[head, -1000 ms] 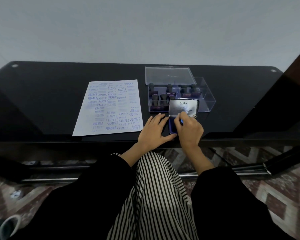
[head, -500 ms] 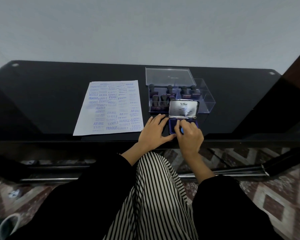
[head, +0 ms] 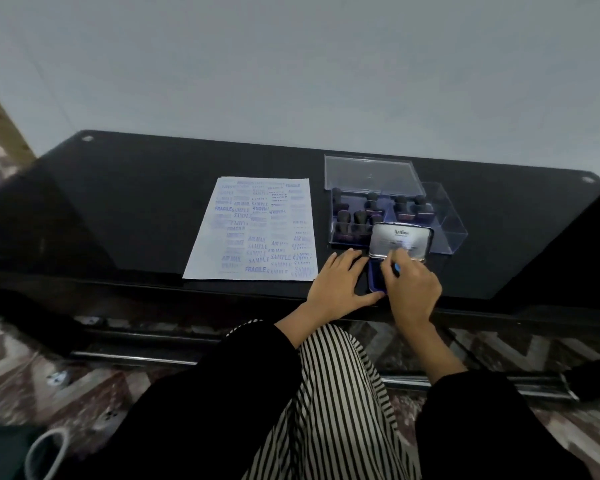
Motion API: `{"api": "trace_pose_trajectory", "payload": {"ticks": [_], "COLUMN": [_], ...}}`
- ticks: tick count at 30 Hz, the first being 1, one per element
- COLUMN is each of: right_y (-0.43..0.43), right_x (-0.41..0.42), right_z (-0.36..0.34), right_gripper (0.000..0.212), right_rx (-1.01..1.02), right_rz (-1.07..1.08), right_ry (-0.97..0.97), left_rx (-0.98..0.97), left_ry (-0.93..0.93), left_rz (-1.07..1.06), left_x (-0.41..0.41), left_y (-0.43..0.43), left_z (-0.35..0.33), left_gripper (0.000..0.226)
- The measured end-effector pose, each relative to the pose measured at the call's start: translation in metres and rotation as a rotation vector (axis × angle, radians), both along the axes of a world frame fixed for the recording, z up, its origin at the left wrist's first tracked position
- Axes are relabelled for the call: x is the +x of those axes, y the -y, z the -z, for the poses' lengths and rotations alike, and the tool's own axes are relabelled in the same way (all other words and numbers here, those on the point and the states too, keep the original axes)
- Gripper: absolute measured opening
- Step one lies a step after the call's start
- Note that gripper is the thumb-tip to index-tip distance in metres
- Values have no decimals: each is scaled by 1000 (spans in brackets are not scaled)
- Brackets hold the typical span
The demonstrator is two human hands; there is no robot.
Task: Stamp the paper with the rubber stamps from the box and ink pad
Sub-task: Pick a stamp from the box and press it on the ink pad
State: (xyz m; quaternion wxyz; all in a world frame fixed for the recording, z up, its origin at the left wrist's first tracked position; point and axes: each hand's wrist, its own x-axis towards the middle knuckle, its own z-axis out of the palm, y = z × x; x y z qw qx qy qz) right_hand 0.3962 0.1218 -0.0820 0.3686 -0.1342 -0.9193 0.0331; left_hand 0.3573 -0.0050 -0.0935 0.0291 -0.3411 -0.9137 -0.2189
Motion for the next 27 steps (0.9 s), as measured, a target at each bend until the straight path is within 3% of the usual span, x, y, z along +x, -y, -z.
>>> {"api": "trace_pose_trajectory", "payload": {"ticks": [2, 5, 10, 13, 15, 17, 21, 27], "right_y": [1, 3, 42, 82, 110, 135, 180, 224], "right_x": [2, 5, 0, -22, -41, -61, -102, -154], "right_z": [-4, -9, -29, -46, -53, -55, -53, -47], "right_gripper": [21, 25, 36, 38, 25, 18, 29, 36], "right_rx": [13, -58, -281, -353, -365, -356, -292, -224], "right_rz": [20, -1, -119, -227, -294, -373, -506, -601], "right_ry": [18, 1, -81, -44, 19, 104, 255, 379], "left_rx": [30, 272, 677, 789, 832, 814, 629, 345], "left_ry": [97, 243, 96, 85, 82, 91, 104, 125], "left_rz": [31, 55, -26, -133, -235, -353, -522, -561], "left_x": [-1, -4, -18, -35, -49, -65, -91, -108], "left_y": [2, 18, 82, 130, 163, 193, 238, 256], "left_z": [-6, -24, -63, -76, -76, -70, -46, -11], "left_gripper": [77, 68, 22, 16, 17, 19, 30, 38]}}
